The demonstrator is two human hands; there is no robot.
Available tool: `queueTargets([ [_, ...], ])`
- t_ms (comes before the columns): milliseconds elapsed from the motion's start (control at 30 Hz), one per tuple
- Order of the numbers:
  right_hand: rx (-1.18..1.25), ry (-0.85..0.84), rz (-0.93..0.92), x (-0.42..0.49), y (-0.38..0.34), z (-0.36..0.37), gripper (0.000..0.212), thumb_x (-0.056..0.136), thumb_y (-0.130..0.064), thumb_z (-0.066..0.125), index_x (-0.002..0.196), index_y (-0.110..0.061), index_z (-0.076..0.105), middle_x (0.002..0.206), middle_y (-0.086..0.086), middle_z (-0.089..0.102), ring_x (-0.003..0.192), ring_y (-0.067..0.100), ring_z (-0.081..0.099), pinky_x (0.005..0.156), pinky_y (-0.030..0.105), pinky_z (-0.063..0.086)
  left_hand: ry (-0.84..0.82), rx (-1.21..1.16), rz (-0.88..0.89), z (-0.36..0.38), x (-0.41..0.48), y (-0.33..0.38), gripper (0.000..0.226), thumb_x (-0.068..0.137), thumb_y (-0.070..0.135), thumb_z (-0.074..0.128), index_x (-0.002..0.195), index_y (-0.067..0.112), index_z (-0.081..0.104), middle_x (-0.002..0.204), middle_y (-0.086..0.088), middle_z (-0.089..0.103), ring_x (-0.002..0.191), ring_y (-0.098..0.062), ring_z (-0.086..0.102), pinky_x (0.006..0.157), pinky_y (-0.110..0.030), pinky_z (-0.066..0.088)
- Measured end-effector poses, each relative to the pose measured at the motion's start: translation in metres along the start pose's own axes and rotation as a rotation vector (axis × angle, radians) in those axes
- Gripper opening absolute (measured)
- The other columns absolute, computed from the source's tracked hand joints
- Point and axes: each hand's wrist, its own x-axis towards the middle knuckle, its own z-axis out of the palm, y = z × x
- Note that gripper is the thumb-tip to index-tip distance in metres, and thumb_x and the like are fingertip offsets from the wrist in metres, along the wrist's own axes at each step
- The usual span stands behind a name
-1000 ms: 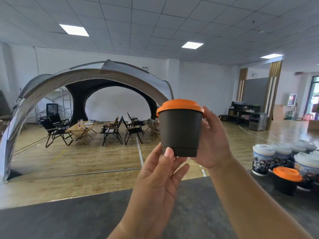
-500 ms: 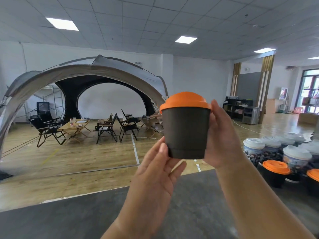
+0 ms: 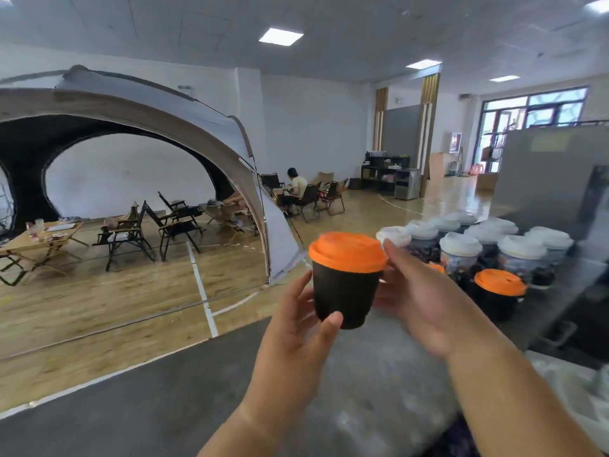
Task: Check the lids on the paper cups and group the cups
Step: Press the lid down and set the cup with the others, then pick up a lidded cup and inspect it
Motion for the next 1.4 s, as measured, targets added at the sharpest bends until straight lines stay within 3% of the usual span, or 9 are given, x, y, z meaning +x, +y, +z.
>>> queueTargets([
  [133, -0.103, 0.243, 0.040, -0.003, 0.042, -0.079, 0.034, 0.097, -0.042, 0.047, 0.107, -0.024, 0.074, 0.108, 0.004, 0.074, 0.101, 0.022, 0.069, 0.098, 0.050, 0.048, -0.185, 0.137, -0.140, 0.075, 0.019, -0.063, 0.060, 0.083, 0.026, 0.072, 0.126, 0.051, 0.038, 0.125, 0.017, 0.060, 0.114, 0.002, 0.058, 0.103, -0.031, 0.046],
  [267, -0.075, 0.339, 0.090, 0.003, 0.075, -0.155, 0.036, 0.104, -0.033, 0.039, 0.120, -0.018, 0.068, 0.116, 0.004, 0.072, 0.111, 0.023, 0.066, 0.095, 0.041, 0.050, -0.330, 0.241, -0.249, 0.143, 0.049, -0.100, 0.058, 0.083, 0.024, 0.073, 0.125, 0.043, 0.038, 0.112, 0.029, 0.054, 0.105, 0.007, 0.055, 0.084, -0.004, 0.041],
  [733, 0.038, 0.593, 0.229, 0.033, 0.116, -0.253, 0.033, 0.103, -0.032, 0.043, 0.125, -0.021, 0.065, 0.122, -0.002, 0.069, 0.121, 0.017, 0.058, 0.112, 0.045, 0.037, -0.472, 0.471, -0.289, 0.240, 0.101, -0.168, 0.070, 0.078, 0.038, 0.077, 0.137, 0.027, 0.042, 0.132, 0.008, 0.059, 0.123, -0.014, 0.053, 0.092, -0.018, 0.037],
  [800, 0.054, 0.595, 0.230, 0.032, 0.116, -0.249, 0.039, 0.102, -0.041, 0.042, 0.132, -0.022, 0.059, 0.128, -0.002, 0.065, 0.126, 0.017, 0.054, 0.113, 0.043, 0.036, -0.478, 0.485, -0.290, 0.240, 0.102, -0.170, 0.071, 0.078, 0.038, 0.077, 0.138, 0.027, 0.042, 0.133, 0.007, 0.059, 0.123, -0.014, 0.054, 0.091, -0.018, 0.037],
  [900, 0.043, 0.729, 0.202, 0.022, 0.121, -0.242, 0.085, 0.076, -0.080, 0.051, 0.142, -0.027, 0.045, 0.142, -0.003, 0.053, 0.132, 0.016, 0.047, 0.114, 0.046, 0.035, -0.498, 0.465, -0.326, 0.233, 0.100, -0.167, 0.086, 0.076, 0.035, 0.079, 0.146, 0.026, 0.031, 0.139, 0.006, 0.055, 0.126, -0.013, 0.052, 0.099, -0.022, 0.039],
  [933, -0.017, 0.818, 0.154, 0.014, 0.121, -0.240, 0.084, 0.074, -0.080, 0.052, 0.139, -0.027, 0.046, 0.142, -0.003, 0.052, 0.130, 0.017, 0.048, 0.113, 0.047, 0.036, -0.501, 0.459, -0.352, 0.229, 0.098, -0.165, 0.094, 0.076, 0.036, 0.080, 0.150, 0.024, 0.024, 0.142, 0.005, 0.052, 0.128, -0.013, 0.050, 0.103, -0.025, 0.040],
  [1033, -0.169, 1.027, -0.048, -0.008, 0.111, -0.218, 0.027, 0.099, -0.047, 0.046, 0.120, -0.031, 0.050, 0.126, -0.003, 0.056, 0.118, 0.014, 0.053, 0.105, 0.041, 0.042, -0.457, 0.456, -0.414, 0.194, 0.090, -0.155, 0.097, 0.079, 0.037, 0.077, 0.153, 0.022, 0.016, 0.142, -0.002, 0.049, 0.127, -0.016, 0.051, 0.107, -0.035, 0.043],
  [1167, -0.200, 0.835, -0.168, -0.004, 0.085, -0.160, 0.008, 0.100, -0.027, 0.049, 0.099, -0.030, 0.057, 0.102, -0.004, 0.063, 0.094, 0.011, 0.060, 0.082, 0.030, 0.046, -0.339, 0.477, -0.412, 0.120, 0.077, -0.129, 0.078, 0.084, 0.033, 0.072, 0.148, 0.020, 0.030, 0.122, 0.000, 0.057, 0.110, -0.012, 0.058, 0.098, -0.027, 0.046],
  [1400, -0.278, 0.259, 0.035, 0.028, 0.111, 0.055, 0.019, 0.098, -0.008, 0.049, 0.091, -0.021, 0.061, 0.091, 0.002, 0.068, 0.075, 0.010, 0.063, 0.065, 0.023, 0.046, -0.052, 0.529, -0.425, -0.098, 0.001, -0.044, 0.050, 0.089, 0.030, 0.067, 0.135, 0.026, 0.048, 0.117, 0.009, 0.061, 0.102, -0.001, 0.060, 0.077, -0.011, 0.048],
])
